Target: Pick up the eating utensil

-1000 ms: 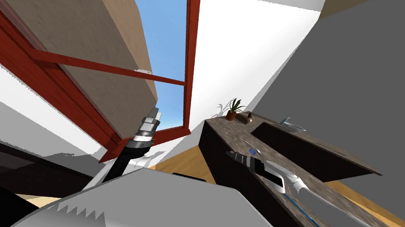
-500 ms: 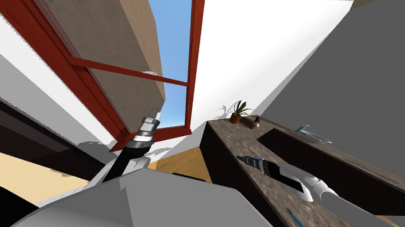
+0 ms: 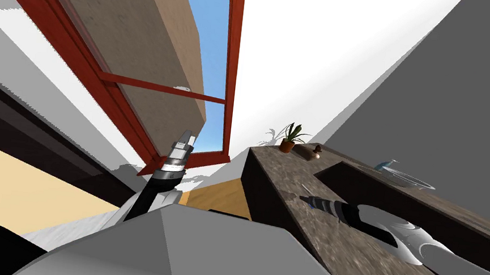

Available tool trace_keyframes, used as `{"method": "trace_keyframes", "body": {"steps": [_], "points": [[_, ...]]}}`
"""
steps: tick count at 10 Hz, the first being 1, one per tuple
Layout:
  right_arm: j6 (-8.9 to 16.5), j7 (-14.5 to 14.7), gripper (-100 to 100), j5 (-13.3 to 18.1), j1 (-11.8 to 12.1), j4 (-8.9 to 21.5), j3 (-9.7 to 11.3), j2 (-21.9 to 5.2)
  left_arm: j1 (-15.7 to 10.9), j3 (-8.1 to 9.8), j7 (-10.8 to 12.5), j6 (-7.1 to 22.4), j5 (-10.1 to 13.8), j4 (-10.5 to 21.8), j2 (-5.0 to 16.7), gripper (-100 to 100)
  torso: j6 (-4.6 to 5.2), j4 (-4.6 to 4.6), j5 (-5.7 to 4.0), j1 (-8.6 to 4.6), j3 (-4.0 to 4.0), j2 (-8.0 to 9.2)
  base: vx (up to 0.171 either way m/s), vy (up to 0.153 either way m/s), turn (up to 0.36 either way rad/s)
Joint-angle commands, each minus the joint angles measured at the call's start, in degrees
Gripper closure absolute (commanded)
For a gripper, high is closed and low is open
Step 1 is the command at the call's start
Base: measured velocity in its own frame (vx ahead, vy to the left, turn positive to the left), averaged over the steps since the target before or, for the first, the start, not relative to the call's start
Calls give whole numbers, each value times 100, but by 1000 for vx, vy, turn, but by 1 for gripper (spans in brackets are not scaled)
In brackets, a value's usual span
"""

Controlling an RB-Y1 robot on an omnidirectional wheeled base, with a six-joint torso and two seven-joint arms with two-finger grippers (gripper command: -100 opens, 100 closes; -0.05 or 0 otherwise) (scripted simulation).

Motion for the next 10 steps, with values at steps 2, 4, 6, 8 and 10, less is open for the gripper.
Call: {"method": "trace_keyframes", "body": {"steps": [2, 4, 6, 8, 10], "points": [[103, -178, -100, 167, 39, 493, 261, -165, -1, 0, 0, 0, 0, 0, 0, 0, -2, 1, 5, 12, 2, 3, 37, -160, 178], [136, -216, -100, 195, 74, 580, 316, -197, 0, 0, 0, 0, 0, 0, 0, 0, 1, -2, -1, -5, -4, -7, 30, -160, 76], [159, -248, -100, 209, 107, 602, 355, -225, 0, 0, 0, 0, 0, 0, 0, 0, -1, 1, 4, 8, 1, 2, 12, -113, 80], [252, -179, -100, 232, 152, 720, 311, -64, 0, -1, 0, 0, 0, 0, -1, 0, 0, 2, 14, 57, 3, 6, 9, -5, 18], [254, -164, -100, 226, 166, 739, 300, -40, 0, -2, 0, 0, 0, 0, -2, 0, -2, 0, 18, 75, -1, -2, 18, 15, 36]]}}
